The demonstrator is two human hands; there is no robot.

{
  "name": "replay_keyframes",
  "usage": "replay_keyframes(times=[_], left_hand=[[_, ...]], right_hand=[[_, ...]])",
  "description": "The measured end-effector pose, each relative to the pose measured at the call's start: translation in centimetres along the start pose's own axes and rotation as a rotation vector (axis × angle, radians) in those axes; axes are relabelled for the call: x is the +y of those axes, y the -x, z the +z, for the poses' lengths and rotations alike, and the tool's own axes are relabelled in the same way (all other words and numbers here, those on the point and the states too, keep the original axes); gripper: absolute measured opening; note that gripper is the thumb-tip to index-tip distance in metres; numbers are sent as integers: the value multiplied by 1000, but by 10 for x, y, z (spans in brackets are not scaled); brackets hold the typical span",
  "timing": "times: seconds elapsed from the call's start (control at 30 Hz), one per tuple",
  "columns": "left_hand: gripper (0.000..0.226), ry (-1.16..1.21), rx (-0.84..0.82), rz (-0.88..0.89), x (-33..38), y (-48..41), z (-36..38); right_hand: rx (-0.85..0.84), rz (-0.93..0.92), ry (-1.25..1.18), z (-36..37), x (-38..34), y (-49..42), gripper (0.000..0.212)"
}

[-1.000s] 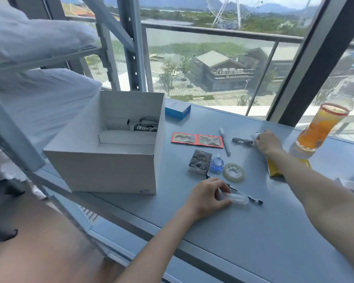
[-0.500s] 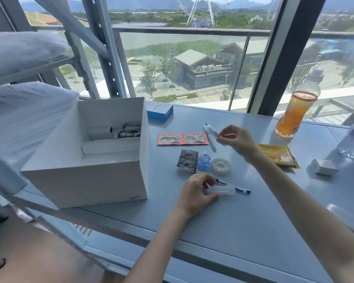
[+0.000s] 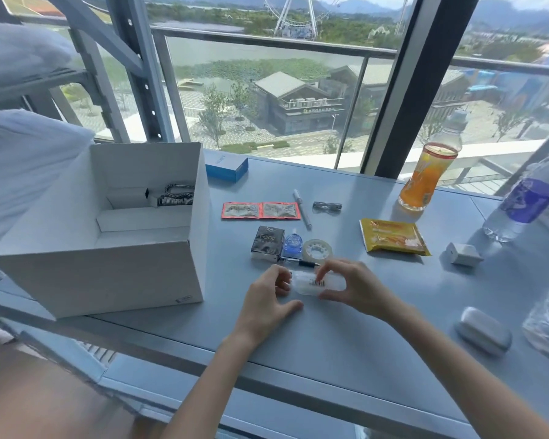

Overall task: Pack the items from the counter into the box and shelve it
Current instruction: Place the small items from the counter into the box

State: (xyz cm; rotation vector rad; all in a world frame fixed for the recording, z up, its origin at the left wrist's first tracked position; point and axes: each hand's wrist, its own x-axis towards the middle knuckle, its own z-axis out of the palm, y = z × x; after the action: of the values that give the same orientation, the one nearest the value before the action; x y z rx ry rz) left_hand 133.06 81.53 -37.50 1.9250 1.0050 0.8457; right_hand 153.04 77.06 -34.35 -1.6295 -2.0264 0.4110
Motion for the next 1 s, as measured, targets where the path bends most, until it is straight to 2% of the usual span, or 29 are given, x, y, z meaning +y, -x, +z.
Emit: replay_keyframes(times=[0.13,0.2,0.27,0.37,0.47,0.53,0.6,0.67,0.87,1.0], left_hand=[[31,-122,-96,20,14,6,-22],[23,-230,-83,94,24,13,-47],[18,-354,31,218,38,21,-83],[17,-565,291,422,57,29,-144],[11,-699,398,445,59,33,-201],[27,-752,281,315,46,33,-235],[55,-802,108,129,26,32,-261],[70,-939,86,155,4,31,-273],[52,-999,214,421,-7,28,-276],[53,-1006,256,441,-11,25,-276]], right_hand=[[0,48,66,3,-5,-1,21],[12,77,74,-1,-13,-8,19],[71,89,-31,-10,-30,-22,19],[221,15,-197,-30,-76,-55,26],[261,-90,-301,-43,-132,-94,30],[229,-148,-313,-41,-162,-122,28],[171,-184,-251,-31,-187,-153,24],[79,-151,-211,-14,-204,-187,22],[-175,-110,104,55,-228,-297,21],[-283,-35,222,93,-216,-348,18]])
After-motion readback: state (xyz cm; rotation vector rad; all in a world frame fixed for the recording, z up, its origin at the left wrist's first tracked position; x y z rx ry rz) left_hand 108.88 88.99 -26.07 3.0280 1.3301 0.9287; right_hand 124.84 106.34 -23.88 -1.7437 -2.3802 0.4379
